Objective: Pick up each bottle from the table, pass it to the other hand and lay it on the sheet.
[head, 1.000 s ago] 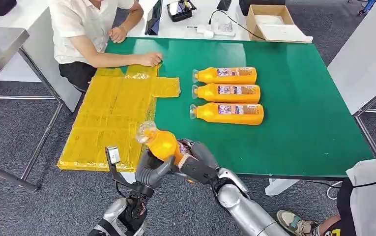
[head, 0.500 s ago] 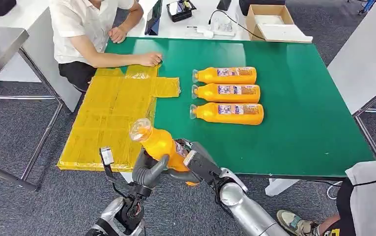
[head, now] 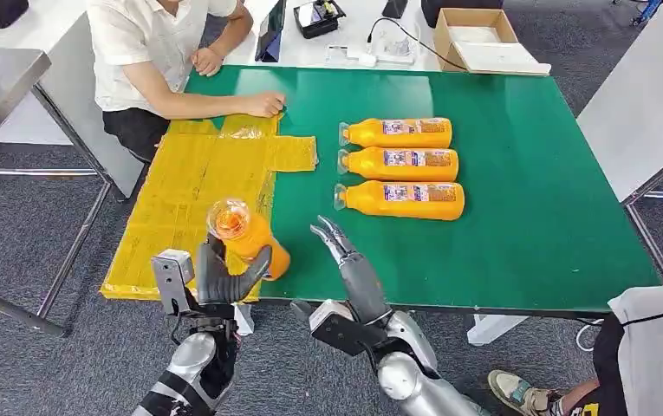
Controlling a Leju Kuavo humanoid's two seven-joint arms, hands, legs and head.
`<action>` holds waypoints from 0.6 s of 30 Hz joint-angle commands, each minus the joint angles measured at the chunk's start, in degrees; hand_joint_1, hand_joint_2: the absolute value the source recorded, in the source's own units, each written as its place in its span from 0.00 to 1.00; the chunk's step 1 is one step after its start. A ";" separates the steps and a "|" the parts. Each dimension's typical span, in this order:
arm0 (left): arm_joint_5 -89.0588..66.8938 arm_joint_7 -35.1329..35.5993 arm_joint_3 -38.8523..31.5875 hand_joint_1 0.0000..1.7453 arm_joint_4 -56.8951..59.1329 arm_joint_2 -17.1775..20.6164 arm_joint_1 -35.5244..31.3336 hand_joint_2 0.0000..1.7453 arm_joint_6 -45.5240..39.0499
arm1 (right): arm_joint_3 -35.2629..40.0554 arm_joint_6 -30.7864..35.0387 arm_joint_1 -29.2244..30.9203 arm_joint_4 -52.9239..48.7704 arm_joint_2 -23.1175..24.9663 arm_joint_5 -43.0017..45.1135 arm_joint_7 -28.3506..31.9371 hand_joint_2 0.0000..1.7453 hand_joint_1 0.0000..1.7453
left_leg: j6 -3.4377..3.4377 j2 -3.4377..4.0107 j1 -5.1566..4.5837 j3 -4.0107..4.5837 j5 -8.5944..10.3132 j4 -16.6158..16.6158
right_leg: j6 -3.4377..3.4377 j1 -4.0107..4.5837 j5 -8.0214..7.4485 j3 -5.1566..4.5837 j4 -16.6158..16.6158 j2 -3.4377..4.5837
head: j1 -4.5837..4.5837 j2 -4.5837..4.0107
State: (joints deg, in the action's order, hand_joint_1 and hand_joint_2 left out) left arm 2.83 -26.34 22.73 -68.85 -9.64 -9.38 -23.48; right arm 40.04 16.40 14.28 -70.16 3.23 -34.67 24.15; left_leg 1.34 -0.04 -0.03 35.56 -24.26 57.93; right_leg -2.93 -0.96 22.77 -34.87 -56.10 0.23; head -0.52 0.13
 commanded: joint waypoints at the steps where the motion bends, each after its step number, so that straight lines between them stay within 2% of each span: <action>1: -8.83 0.52 -5.14 1.00 -0.62 1.82 -1.70 1.00 -4.57 | 1.32 5.05 -1.77 -5.63 -1.97 -5.63 -1.33 0.00 0.00 | -0.06 -0.02 0.02 -0.17 -0.07 -0.01 | 0.09 0.03 0.09 0.18 0.01 -0.05 | 0.00 0.00; 7: -14.97 -0.11 -4.25 1.00 -0.02 2.44 -2.34 1.00 -7.85 | 1.26 5.52 -2.33 -6.59 -1.86 -5.84 -0.89 0.00 0.00 | -0.08 -0.03 0.03 -0.29 -0.11 -0.04 | 0.14 0.04 0.12 0.31 0.03 -0.04 | 0.02 0.00; 10: -35.88 3.38 -3.56 1.00 1.27 2.95 -4.43 1.00 -16.52 | 1.39 4.99 -2.78 -8.70 -1.41 -5.67 0.38 0.00 0.00 | -0.12 -0.07 0.06 -0.30 -0.15 0.03 | 0.18 0.08 0.18 0.34 -0.03 -0.08 | 0.00 0.00; 17: -36.49 3.53 -4.19 1.00 1.53 2.41 -4.63 1.00 -16.02 | 1.25 4.91 -2.66 -8.44 -1.22 -5.65 0.40 0.00 0.00 | -0.06 0.00 0.02 -0.16 -0.05 -0.03 | 0.09 0.03 0.05 0.17 0.03 0.00 | 0.00 0.00; 18: -44.80 6.34 -4.03 1.00 3.65 2.82 -5.65 1.00 -16.52 | 1.05 4.25 -2.72 -8.32 -1.00 -4.92 0.74 0.00 0.00 | -0.08 0.02 0.04 -0.28 -0.10 -0.03 | 0.13 0.05 0.10 0.29 0.03 0.01 | 0.00 0.00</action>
State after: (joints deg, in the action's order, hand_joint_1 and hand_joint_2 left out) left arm -33.24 -23.06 19.08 -70.29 -8.55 -11.32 -39.61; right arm 40.24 21.64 10.76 -78.57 2.84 -40.46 24.50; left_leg 1.34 -0.07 -0.04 35.58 -24.26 57.93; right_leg -2.93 -0.97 22.76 -34.88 -56.09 0.23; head -0.52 0.13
